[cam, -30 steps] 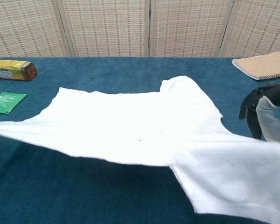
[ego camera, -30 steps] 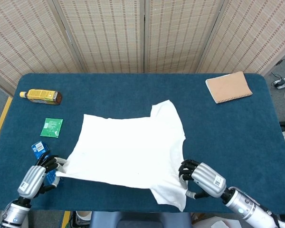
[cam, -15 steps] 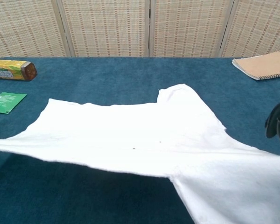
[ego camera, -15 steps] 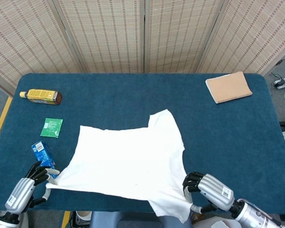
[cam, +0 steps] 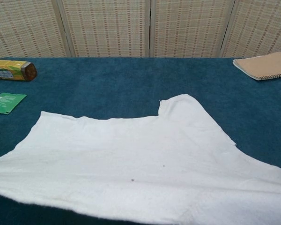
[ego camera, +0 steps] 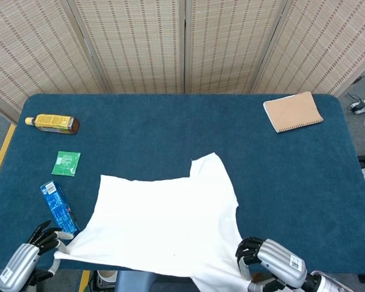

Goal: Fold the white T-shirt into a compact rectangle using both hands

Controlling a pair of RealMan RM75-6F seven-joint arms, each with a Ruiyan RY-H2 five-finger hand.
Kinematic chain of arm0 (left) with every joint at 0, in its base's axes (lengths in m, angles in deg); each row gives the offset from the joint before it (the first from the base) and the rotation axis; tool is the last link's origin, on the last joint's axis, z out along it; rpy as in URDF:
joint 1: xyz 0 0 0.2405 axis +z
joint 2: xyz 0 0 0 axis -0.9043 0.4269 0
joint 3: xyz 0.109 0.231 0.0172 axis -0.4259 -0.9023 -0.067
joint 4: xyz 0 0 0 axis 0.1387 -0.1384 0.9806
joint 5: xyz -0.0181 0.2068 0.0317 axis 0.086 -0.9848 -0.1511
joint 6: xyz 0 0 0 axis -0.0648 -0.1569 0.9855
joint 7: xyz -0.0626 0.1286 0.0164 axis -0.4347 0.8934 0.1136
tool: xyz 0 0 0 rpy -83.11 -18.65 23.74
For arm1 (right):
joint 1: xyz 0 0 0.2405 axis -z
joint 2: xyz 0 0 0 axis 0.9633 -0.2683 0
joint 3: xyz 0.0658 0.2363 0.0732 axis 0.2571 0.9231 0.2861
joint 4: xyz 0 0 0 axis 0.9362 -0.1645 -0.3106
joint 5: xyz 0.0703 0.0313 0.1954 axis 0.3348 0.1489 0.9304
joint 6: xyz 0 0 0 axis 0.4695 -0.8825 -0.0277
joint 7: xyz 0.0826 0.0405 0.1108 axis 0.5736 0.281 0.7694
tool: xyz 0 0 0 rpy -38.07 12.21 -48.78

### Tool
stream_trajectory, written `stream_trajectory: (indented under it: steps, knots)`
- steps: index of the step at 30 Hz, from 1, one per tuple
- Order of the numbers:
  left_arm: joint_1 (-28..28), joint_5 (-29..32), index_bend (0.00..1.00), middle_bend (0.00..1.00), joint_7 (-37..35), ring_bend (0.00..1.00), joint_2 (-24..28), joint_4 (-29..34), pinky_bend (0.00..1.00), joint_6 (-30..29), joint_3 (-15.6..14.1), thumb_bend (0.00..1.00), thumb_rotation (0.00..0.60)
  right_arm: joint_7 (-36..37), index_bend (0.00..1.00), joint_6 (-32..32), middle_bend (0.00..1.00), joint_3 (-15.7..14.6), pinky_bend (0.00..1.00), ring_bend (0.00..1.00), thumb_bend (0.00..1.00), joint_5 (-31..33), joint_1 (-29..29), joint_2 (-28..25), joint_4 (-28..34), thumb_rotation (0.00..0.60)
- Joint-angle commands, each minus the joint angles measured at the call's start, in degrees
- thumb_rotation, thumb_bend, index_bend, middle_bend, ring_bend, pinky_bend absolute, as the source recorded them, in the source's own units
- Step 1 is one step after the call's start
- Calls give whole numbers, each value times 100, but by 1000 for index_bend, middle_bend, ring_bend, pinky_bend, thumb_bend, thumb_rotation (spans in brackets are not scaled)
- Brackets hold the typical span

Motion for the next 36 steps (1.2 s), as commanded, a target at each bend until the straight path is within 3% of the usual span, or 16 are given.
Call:
stream_trajectory:
  steps: [1, 6, 10, 36]
  knots:
    - [88, -79, 736, 328, 35, 199, 49, 17, 17, -85, -62, 597, 600, -45, 802, -31, 532, -87, 243, 318, 455, -165, 54, -83, 68, 600]
    - [286, -141, 736, 328, -2, 199, 137, 13, 17, -253, -173, 598, 600, 6, 809, -44, 533, -219, 243, 317, 466, -289, 126, -226, 149, 600]
    - [321, -99, 736, 328, -17, 199, 109, -28, 17, -223, -141, 599, 600, -41, 817, -85, 535, -153, 243, 318, 468, -177, 207, -234, 146, 600]
    - [-1108, 1232, 734, 328, 858, 193, -502, -305, 17, 2259, 950, 599, 600, -1151, 816, 460, 536, 1055, 245, 318, 474, 1844, 788, 1260, -656, 600]
